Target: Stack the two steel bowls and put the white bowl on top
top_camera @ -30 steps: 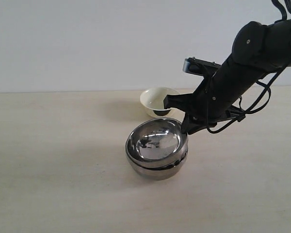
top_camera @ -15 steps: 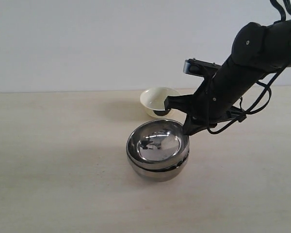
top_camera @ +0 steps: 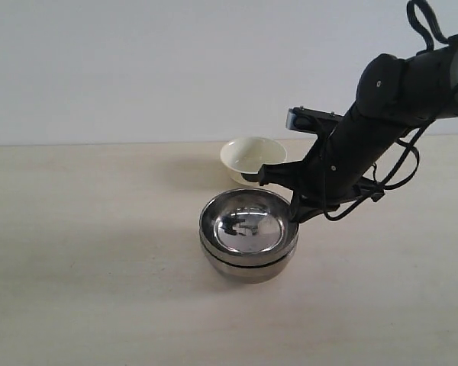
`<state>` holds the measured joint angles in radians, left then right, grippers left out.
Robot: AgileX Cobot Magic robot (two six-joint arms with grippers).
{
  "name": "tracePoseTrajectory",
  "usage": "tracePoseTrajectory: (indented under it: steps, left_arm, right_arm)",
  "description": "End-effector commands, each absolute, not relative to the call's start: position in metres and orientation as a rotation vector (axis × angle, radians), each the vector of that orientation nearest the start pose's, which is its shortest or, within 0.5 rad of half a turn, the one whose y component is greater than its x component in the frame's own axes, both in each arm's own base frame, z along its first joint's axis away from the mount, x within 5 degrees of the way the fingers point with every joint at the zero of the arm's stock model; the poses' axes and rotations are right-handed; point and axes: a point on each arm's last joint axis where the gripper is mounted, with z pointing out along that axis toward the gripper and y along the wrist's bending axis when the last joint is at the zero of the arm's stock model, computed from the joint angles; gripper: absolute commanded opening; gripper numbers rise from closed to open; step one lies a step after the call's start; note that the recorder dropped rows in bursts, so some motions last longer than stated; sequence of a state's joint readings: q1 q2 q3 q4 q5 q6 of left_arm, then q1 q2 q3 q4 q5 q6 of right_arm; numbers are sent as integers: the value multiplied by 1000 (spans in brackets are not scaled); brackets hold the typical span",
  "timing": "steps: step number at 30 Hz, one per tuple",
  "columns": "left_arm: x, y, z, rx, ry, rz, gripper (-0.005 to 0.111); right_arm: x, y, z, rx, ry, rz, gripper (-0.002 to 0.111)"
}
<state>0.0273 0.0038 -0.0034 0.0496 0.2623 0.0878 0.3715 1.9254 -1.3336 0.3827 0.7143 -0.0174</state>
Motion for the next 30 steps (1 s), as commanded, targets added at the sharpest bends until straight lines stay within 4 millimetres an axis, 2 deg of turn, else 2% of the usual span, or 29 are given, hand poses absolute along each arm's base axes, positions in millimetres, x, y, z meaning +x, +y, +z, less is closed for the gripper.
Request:
tracePoseTrajectory:
  steps: [1, 4, 6, 11, 13, 17, 22, 30]
  left_arm:
    - [55, 3, 190, 69, 1738, 118, 4]
    - [55, 3, 190, 69, 1738, 118, 4]
    - [55, 3, 190, 69, 1738, 118, 4]
    - [55, 3, 190, 69, 1738, 118, 4]
    - [55, 3, 190, 69, 1738, 118, 4]
    - [55, 3, 190, 69, 1738, 118, 4]
    - [55, 3, 190, 69, 1738, 118, 4]
    - [55, 3, 190, 69, 1738, 118, 4]
  right_arm:
    - [363, 165, 201, -226, 2760, 502, 0]
    - [361, 165, 200, -241, 2774, 502, 0]
    - [361, 165, 200, -242, 2779, 502, 5]
    - [360, 165, 200, -244, 2784, 502, 38]
    - [360, 165, 200, -245, 2787, 503, 47]
    - [361, 164, 200, -245, 2782, 500, 48]
    - [362, 162, 210, -257, 2728, 475, 48]
    - [364, 158, 240, -215, 2594, 470, 48]
